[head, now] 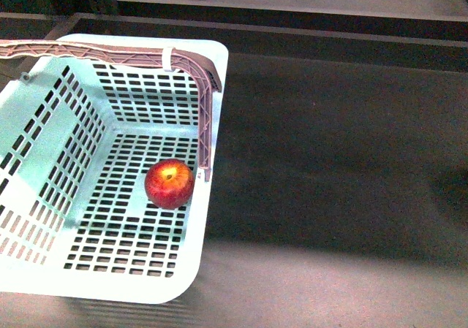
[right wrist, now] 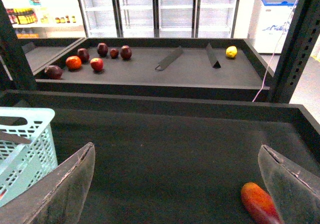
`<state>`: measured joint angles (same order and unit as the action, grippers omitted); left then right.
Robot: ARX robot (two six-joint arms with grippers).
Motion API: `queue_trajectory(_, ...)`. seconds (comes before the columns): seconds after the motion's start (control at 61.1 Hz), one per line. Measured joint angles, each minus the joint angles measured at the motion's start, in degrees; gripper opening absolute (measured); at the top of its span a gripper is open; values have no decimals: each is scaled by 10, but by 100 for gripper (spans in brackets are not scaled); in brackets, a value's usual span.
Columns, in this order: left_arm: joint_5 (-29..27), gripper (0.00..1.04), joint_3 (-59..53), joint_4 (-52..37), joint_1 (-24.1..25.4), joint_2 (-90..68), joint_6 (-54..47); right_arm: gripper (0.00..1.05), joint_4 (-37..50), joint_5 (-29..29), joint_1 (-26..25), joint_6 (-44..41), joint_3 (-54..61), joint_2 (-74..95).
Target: Pick apple with right arm and hold basket with left
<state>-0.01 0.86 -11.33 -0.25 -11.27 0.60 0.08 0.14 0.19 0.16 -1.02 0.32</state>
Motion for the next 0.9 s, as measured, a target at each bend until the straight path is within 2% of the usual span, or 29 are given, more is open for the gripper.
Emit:
queue_trajectory(0.082, 0, 3, 0, 12, 0, 11, 0, 96, 0, 0, 0, 0, 0, 0)
queue_trajectory(0.18, 0, 3, 0, 104, 0, 88, 0, 96, 0, 0, 0, 0, 0, 0)
queue_trajectory(0.834, 0, 3, 0, 113, 0, 109, 0, 96, 0, 0, 0, 0, 0, 0)
queue_trajectory(0.851, 0, 4, 0, 113, 0, 109, 1, 96, 0, 0, 0, 0, 0, 0)
queue_trajectory(0.9, 0, 16, 0, 113, 0, 109, 0, 96, 0, 0, 0, 0, 0, 0)
